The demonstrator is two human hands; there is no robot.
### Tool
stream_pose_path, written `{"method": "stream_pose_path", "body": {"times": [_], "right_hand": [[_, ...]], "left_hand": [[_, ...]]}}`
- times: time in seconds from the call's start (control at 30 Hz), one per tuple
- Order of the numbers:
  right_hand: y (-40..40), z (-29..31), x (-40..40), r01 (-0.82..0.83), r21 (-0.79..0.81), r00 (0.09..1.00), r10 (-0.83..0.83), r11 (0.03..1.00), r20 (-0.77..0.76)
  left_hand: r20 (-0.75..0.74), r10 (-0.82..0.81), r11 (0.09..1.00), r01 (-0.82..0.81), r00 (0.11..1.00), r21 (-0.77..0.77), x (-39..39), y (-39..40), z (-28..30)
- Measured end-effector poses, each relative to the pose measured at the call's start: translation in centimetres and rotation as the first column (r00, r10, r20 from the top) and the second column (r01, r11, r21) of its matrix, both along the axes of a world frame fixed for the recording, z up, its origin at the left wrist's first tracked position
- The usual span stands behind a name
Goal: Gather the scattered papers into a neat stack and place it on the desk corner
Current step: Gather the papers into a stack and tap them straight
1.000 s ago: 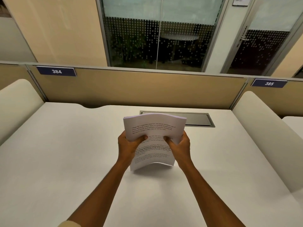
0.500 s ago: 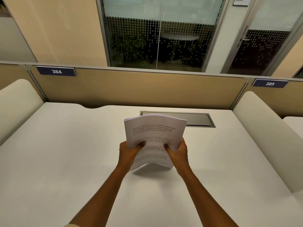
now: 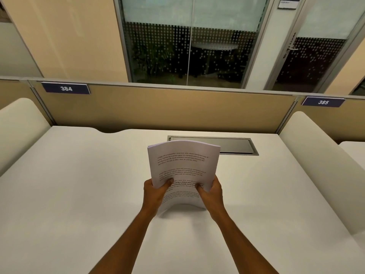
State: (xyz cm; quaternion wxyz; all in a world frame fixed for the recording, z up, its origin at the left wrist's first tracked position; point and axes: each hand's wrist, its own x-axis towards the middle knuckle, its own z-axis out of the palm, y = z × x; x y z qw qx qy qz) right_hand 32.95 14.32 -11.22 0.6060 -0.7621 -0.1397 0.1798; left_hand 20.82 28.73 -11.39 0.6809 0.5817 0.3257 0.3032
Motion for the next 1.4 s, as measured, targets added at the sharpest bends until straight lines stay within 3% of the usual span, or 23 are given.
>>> {"method": "stream_pose_path", "body": {"times": [0.4,0.67,0.83,0.93,1.07,1.17,1.3,1.4], "right_hand": [[0.0,-1.7,0.0,0.001,-0.029,1.000,-0.001,1.000,-0.005],[0.0,-0.2,1.4,-0.012,0.043,0.999,0.014,0.999,-0.032],[0.0,2.4,4.1,0.047,0.199,0.999,-0.040,0.979,-0.036],[-0.5,4.0,6.0,0.075,0.247,0.996,-0.084,0.966,0.025],[-0.9,6.1,7.9,0.057,0.057,0.952,-0.071,0.997,0.298],[-0.8,7.5,8.6,-0.044,-0.051,0.859,0.064,0.998,0.507],[-0.1,9.0,8.3,-0.164,-0.100,0.850,0.192,0.981,0.490],[0.3,8.9,8.2,-0.168,-0.120,0.864,0.205,0.978,0.460]], "left_hand": [[-0.040,-0.029,1.000,0.029,0.999,-0.005,0.2,0.3,-1.1],[-0.134,-0.155,0.970,0.176,0.979,0.166,1.1,3.1,1.7],[-0.336,-0.319,0.816,0.437,0.886,0.379,2.2,6.3,5.6],[-0.468,-0.332,0.698,0.547,0.819,0.461,2.9,7.8,7.6],[-0.602,-0.306,0.546,0.654,0.737,0.524,3.8,9.1,9.9],[-0.675,-0.290,0.458,0.718,0.679,0.525,4.6,9.4,11.0],[-0.720,-0.280,0.382,0.762,0.635,0.523,5.5,9.0,11.6],[-0.730,-0.284,0.392,0.770,0.622,0.503,5.6,8.8,11.5]]}}
